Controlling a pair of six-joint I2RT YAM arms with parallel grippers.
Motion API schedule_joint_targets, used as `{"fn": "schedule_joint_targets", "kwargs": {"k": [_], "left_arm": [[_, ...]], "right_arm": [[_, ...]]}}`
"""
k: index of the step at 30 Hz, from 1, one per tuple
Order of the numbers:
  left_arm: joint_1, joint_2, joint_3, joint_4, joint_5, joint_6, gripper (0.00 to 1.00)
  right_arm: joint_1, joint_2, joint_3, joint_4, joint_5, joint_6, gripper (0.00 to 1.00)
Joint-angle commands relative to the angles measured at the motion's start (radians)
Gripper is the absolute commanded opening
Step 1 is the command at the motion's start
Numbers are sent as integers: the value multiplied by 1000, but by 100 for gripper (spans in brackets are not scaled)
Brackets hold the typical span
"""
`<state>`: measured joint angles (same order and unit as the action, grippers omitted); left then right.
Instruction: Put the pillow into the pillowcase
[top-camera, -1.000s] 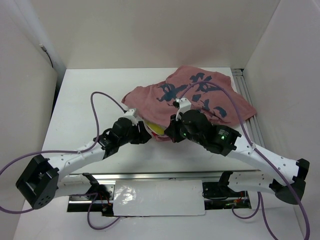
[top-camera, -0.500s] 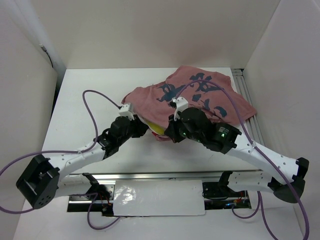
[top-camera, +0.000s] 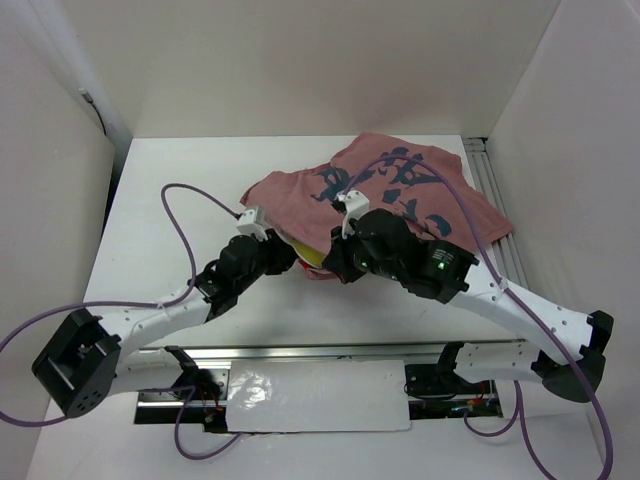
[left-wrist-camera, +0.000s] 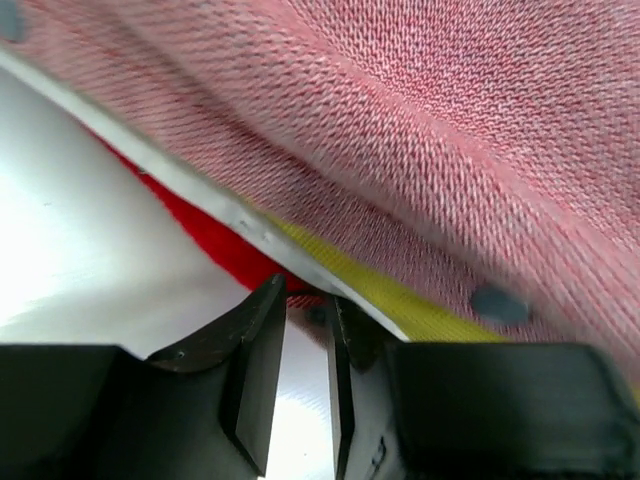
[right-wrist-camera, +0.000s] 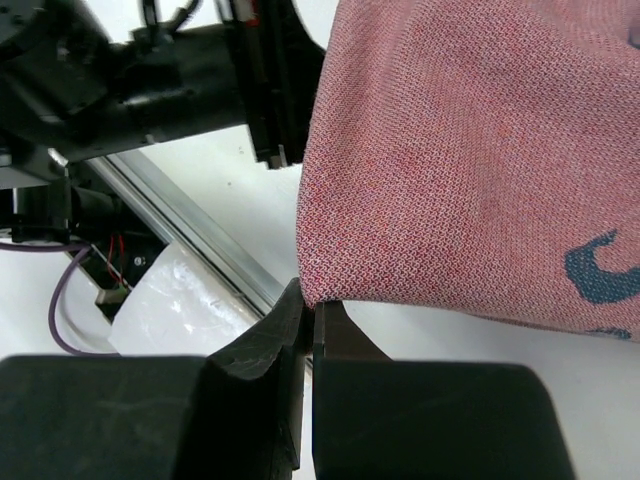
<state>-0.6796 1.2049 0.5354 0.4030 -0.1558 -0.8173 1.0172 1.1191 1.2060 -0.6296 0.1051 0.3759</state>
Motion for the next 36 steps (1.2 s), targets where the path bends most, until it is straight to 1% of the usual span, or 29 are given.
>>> {"fn": "schedule_joint_targets", "kwargs": {"k": [1, 5, 8, 9, 12, 14, 17, 18, 19, 21, 22, 23, 24, 25, 27, 28, 31, 33, 35, 36], "left_arm": [[-5, -93, 55, -76, -100, -10, 36], [-5, -163, 28, -87, -100, 24, 37], [-5, -174, 18, -75, -62, 47, 38], [-5, -174, 18, -41, -41, 58, 38], [-5, -122, 18, 29, -7, 69, 38], [-5, -87, 37, 77, 4, 69, 38], [-5, 5, 48, 239, 64, 69, 38], [-5, 63, 58, 288, 97, 69, 38], [-5, 97, 73, 400, 113, 69, 38], [-14, 166, 100, 502, 134, 60, 38], [-14, 235, 118, 551, 171, 60, 38], [-27, 272, 162, 633, 171, 60, 38], [-37, 307, 190, 661, 171, 60, 38], [-49, 376, 248, 680, 192, 60, 38], [-60, 433, 305, 712, 184, 50, 38], [-60, 458, 328, 726, 129, -6, 40], [-69, 551, 409, 819, 61, -68, 44], [-69, 628, 500, 798, 21, -126, 44], [-80, 663, 572, 722, 10, -155, 44], [-96, 674, 572, 711, 10, -155, 44]], "right_arm": [[7, -18, 76, 41, 8, -2, 0], [7, -8, 96, 31, 28, -11, 0], [7, 2, 96, 42, 16, -20, 0], [7, 2, 96, 42, 16, -20, 0], [7, 11, 107, 53, 7, -20, 0], [7, 11, 107, 53, -27, -29, 0], [7, 31, 139, 62, -77, -38, 0], [7, 31, 157, 76, -97, -49, 0], [7, 51, 170, 76, -155, -49, 0], [17, 73, 228, 76, -209, -49, 0], [17, 100, 254, 76, -235, -60, 0], [17, 113, 282, 67, -278, -60, 0], [17, 125, 340, 55, -301, -60, 0], [17, 151, 371, 54, -324, -60, 0], [26, 177, 458, 31, -393, -60, 0], [26, 201, 483, 31, -406, -60, 0], [35, 220, 544, 18, -447, -60, 0], [35, 229, 567, 18, -459, -60, 0], [44, 229, 578, 18, -459, -60, 0], [44, 220, 578, 18, -417, -60, 0]]}}
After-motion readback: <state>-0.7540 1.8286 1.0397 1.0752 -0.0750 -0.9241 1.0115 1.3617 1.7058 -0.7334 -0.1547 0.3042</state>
